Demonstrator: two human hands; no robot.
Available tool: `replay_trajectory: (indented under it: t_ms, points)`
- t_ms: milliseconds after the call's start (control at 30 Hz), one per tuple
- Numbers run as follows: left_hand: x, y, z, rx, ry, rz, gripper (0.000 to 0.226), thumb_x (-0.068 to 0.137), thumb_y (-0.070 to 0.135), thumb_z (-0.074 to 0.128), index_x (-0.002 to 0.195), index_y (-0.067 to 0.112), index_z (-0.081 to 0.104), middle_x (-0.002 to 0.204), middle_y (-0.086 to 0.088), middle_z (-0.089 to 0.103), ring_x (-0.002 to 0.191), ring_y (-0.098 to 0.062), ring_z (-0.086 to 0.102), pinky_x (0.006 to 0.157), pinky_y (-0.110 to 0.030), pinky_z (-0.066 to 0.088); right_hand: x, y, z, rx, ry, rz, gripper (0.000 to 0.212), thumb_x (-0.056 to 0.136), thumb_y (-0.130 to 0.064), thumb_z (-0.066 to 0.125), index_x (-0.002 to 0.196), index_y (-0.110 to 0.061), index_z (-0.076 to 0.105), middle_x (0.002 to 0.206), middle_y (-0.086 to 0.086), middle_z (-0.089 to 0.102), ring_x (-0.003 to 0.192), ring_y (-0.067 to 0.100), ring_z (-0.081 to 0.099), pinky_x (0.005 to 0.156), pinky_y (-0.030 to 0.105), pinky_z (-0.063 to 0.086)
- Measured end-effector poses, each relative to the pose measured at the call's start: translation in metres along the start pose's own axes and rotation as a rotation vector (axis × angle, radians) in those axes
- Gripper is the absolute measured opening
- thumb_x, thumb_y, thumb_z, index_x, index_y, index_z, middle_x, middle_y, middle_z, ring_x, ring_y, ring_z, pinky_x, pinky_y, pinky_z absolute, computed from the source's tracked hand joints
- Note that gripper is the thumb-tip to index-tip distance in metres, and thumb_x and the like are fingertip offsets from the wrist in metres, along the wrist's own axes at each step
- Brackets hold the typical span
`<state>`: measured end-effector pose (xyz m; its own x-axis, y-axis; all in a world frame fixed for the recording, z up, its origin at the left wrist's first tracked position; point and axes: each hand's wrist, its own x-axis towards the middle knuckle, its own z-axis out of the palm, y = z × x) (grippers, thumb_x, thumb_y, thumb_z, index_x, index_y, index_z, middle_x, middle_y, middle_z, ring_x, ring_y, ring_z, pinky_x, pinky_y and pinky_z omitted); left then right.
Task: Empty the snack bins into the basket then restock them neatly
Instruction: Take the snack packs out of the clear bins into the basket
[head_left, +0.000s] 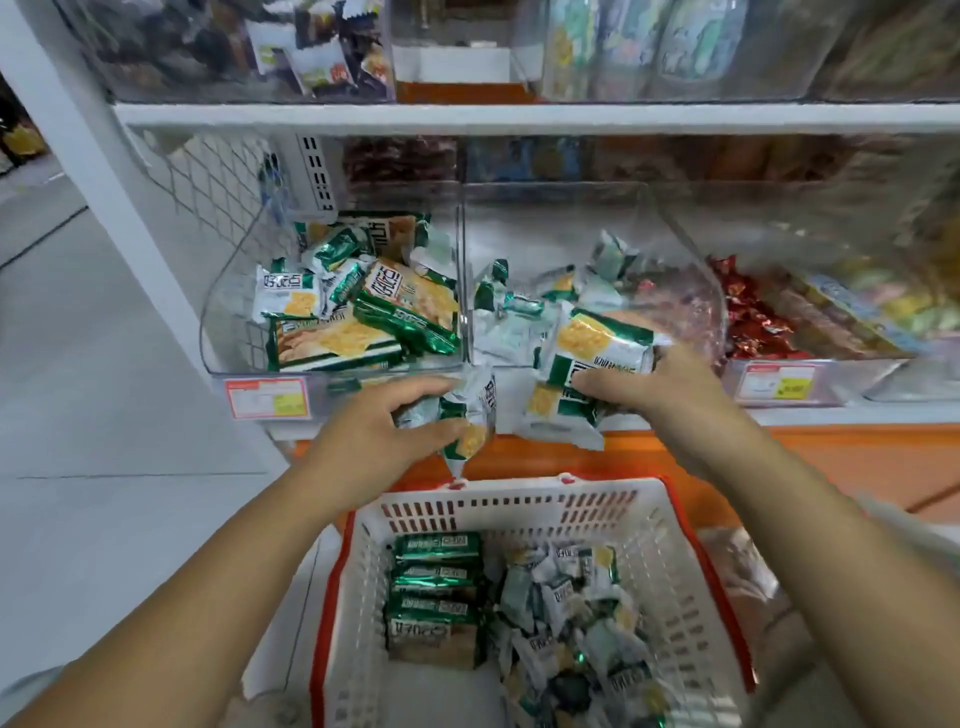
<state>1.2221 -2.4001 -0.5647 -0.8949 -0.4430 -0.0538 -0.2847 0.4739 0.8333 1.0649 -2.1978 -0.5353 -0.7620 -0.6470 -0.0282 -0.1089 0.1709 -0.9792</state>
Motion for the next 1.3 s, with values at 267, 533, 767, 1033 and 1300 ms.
replay_trajectory:
  t_ms: [267, 533, 767, 1033, 1300]
  points:
    - [-0.017, -0.078, 0.166, 0.058, -0.389, -0.326, 0.056, 0.088, 0.046, 0.067, 0.14, 0.029, 0.052, 0.146, 0.002, 0.049, 0.121, -0.018, 0.053, 0.097, -0.029, 0.044, -0.083, 0.172, -0.007, -0.09, 0.014, 0.716, 0.044, 0.086, -0.005, 0.067, 0.126, -0.003, 0.051, 0.083, 0.002, 0.058, 0.048, -0.006, 0.057, 0.041, 0.011, 0.038]
    - [-0.061, -0.142, 0.267, -0.145, -0.576, -0.582, 0.056, 0.093, 0.032, 0.066, 0.143, 0.039, 0.042, 0.147, -0.001, 0.045, 0.116, -0.02, 0.058, 0.092, -0.041, 0.053, -0.115, 0.268, -0.01, -0.134, -0.02, 0.971, 0.054, 0.081, -0.001, 0.072, 0.13, -0.006, 0.05, 0.107, 0.015, 0.06, 0.073, 0.019, 0.057, 0.065, 0.031, 0.056]
    - [-0.044, -0.105, 0.214, -0.034, -0.418, -0.439, 0.045, 0.099, 0.029, 0.055, 0.143, 0.03, 0.044, 0.143, 0.002, 0.052, 0.101, -0.005, 0.057, 0.083, -0.026, 0.049, -0.09, 0.229, -0.007, -0.352, 0.104, 0.66, 0.037, 0.092, -0.02, 0.063, 0.127, -0.016, 0.054, 0.117, 0.005, 0.059, 0.087, 0.026, 0.064, 0.066, 0.033, 0.048]
    - [-0.015, -0.003, 0.041, 0.106, -0.006, 0.012, 0.027, 0.096, 0.034, 0.056, 0.122, 0.044, 0.057, 0.114, 0.024, 0.057, 0.099, 0.016, 0.052, 0.076, -0.006, 0.042, -0.044, 0.074, 0.036, -0.202, 0.114, 0.046, 0.019, 0.093, -0.017, 0.061, 0.098, -0.035, 0.066, 0.085, -0.008, 0.069, 0.082, 0.014, 0.064, 0.067, 0.032, 0.052]
    - [0.001, -0.03, -0.086, 0.035, 0.431, 0.019, 0.021, 0.093, 0.025, 0.063, 0.108, 0.04, 0.065, 0.099, 0.027, 0.065, 0.092, 0.015, 0.059, 0.077, -0.005, 0.047, 0.048, -0.064, 0.101, -0.296, -0.114, -0.335, 0.021, 0.092, -0.013, 0.061, 0.097, -0.032, 0.066, 0.089, -0.016, 0.068, 0.082, -0.005, 0.061, 0.072, 0.008, 0.045]
